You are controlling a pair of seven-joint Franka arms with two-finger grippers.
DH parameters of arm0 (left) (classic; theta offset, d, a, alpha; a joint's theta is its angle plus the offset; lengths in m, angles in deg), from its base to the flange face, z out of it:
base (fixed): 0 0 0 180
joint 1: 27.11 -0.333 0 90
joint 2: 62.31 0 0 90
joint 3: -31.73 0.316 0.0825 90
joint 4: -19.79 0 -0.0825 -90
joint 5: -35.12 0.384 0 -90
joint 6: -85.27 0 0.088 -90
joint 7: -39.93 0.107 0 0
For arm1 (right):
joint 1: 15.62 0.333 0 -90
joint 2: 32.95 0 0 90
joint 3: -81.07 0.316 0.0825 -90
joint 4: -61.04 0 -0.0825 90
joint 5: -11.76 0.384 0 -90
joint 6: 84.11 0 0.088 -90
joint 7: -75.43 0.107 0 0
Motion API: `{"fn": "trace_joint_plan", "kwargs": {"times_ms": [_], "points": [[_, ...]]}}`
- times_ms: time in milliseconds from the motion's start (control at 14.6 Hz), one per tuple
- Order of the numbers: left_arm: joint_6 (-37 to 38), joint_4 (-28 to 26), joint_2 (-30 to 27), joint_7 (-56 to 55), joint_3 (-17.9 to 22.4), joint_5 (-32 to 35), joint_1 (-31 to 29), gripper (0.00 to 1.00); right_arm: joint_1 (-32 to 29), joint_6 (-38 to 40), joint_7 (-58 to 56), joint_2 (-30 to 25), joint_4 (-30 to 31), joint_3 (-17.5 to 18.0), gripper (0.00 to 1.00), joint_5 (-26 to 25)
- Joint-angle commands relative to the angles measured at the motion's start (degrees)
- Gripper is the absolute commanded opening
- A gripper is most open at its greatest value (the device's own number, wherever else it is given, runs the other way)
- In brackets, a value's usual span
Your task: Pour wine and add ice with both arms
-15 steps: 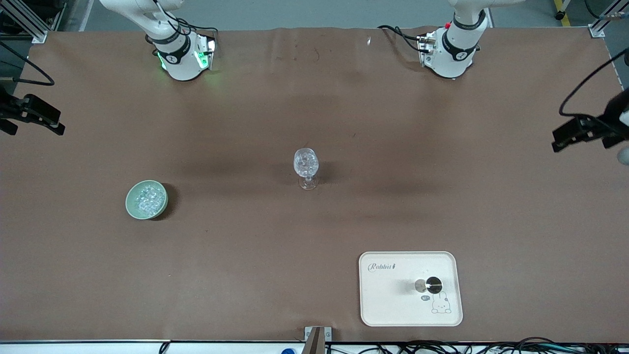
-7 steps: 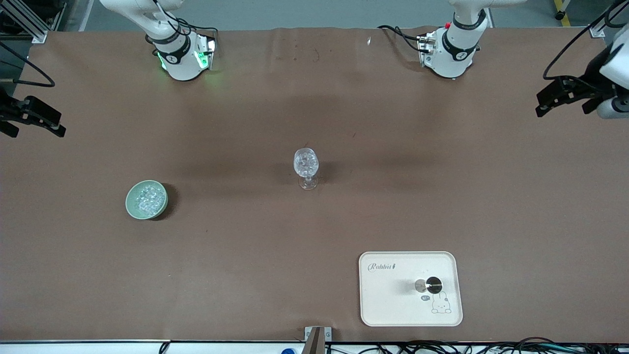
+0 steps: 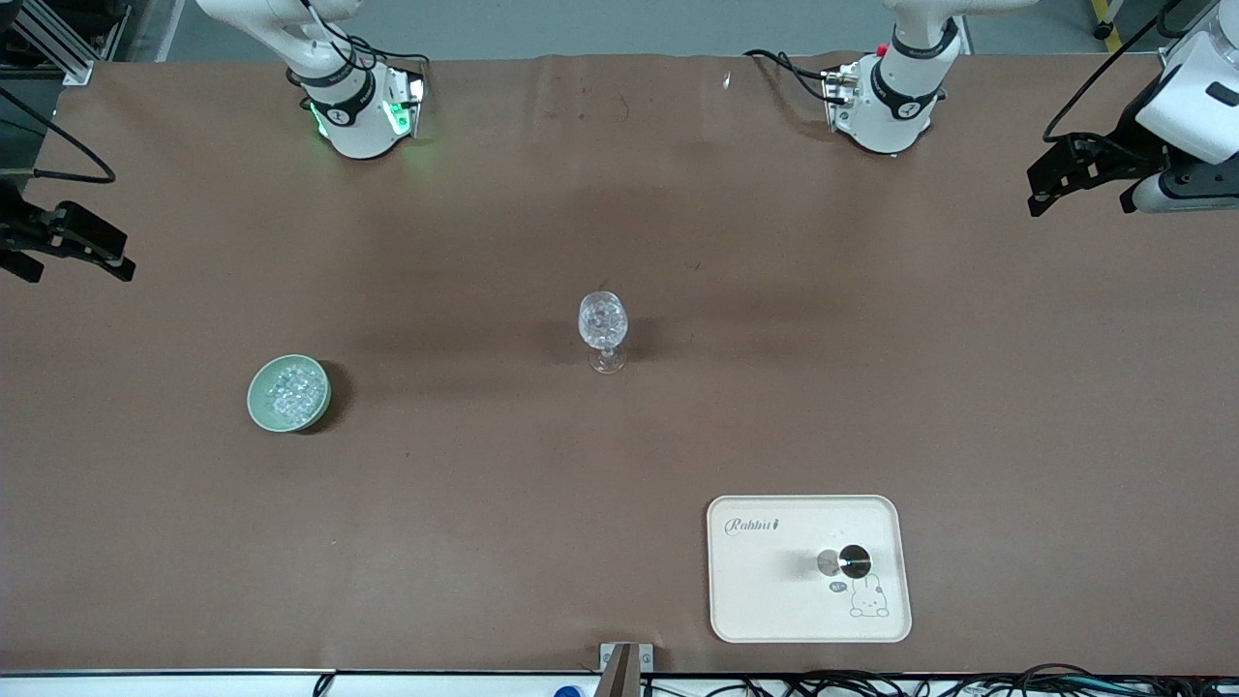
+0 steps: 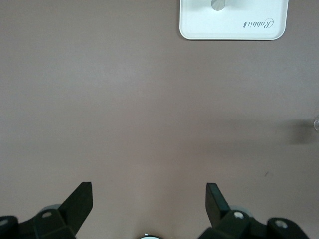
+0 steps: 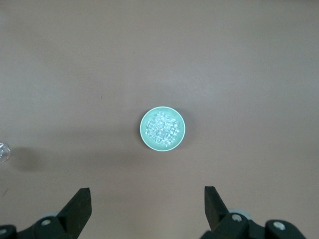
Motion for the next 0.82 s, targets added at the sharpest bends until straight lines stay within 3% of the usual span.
{"fn": "trace_joint_plan", "kwargs": {"times_ms": [0, 752], "points": [[0.50, 0.96, -0.43, 0.39, 0.12, 0.14, -0.51, 1.00, -0.58, -0.26, 0.89, -0.26, -0.24, 0.41, 1.00, 0.40], [0.50, 1.31, -0.26, 0.57, 0.12, 0.06, -0.51, 1.00, -1.02, -0.17, 2.47, -0.35, -0.94, 0.32, 1.00, 0.49]]}}
